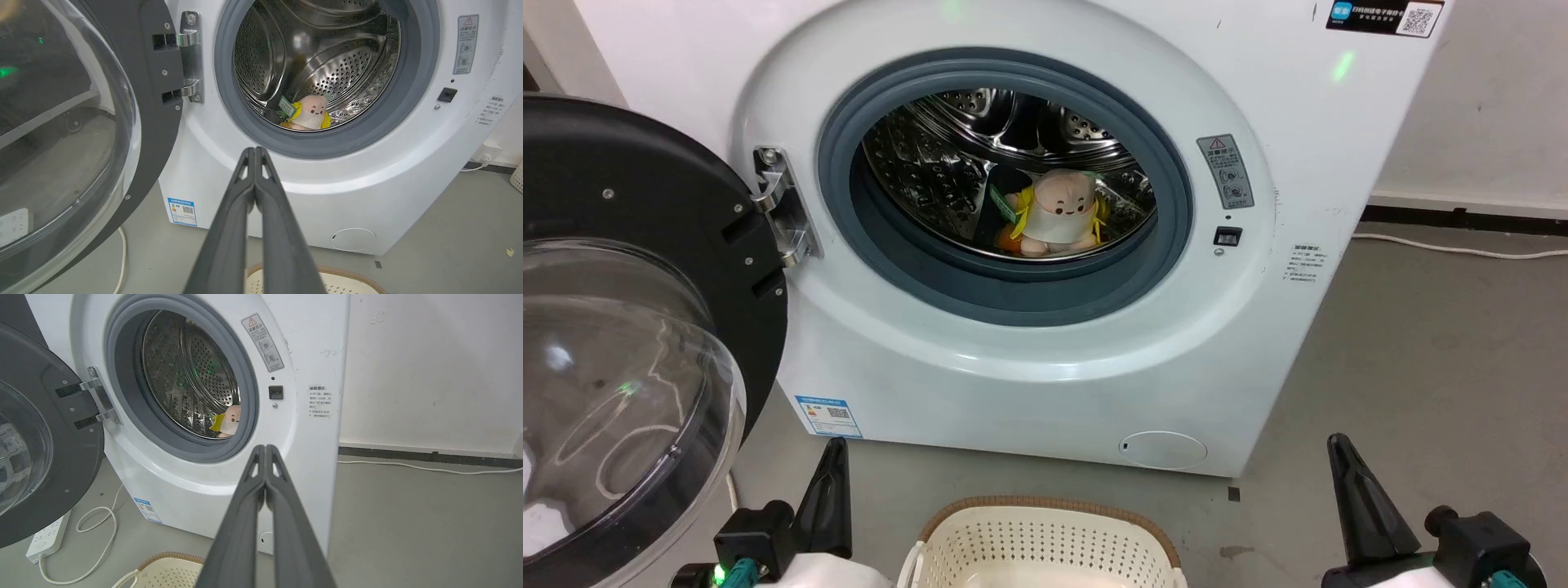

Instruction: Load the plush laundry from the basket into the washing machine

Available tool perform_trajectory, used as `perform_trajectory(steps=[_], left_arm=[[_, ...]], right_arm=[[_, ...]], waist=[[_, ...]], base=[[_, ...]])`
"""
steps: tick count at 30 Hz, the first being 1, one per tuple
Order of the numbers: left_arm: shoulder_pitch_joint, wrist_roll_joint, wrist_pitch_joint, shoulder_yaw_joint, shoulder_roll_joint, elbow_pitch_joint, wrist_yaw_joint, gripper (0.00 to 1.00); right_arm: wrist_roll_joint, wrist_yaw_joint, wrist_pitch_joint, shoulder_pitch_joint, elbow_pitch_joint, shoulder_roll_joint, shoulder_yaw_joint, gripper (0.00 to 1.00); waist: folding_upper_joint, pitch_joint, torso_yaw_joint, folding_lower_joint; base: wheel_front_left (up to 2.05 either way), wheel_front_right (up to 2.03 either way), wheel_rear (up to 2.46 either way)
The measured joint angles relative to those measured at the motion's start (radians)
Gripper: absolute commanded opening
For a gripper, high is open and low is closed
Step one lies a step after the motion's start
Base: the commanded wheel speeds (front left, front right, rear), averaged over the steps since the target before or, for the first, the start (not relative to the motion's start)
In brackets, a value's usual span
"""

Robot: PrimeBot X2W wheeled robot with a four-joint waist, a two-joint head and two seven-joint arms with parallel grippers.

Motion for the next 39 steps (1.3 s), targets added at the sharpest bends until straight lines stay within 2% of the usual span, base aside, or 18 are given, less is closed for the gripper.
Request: perform_trajectory(steps=[39], left_arm=[[-0.001,0.062,0.079,0.014,-0.006,-0.056,0.001,0.00]], right_arm=[[-0.052,0.000,0.077,-0.024,-0.006,0.000,-0.012,0.00]], waist=[[0.0000,0.001,0.002,0.0000]], base=[[0.00,0.00,0.00]])
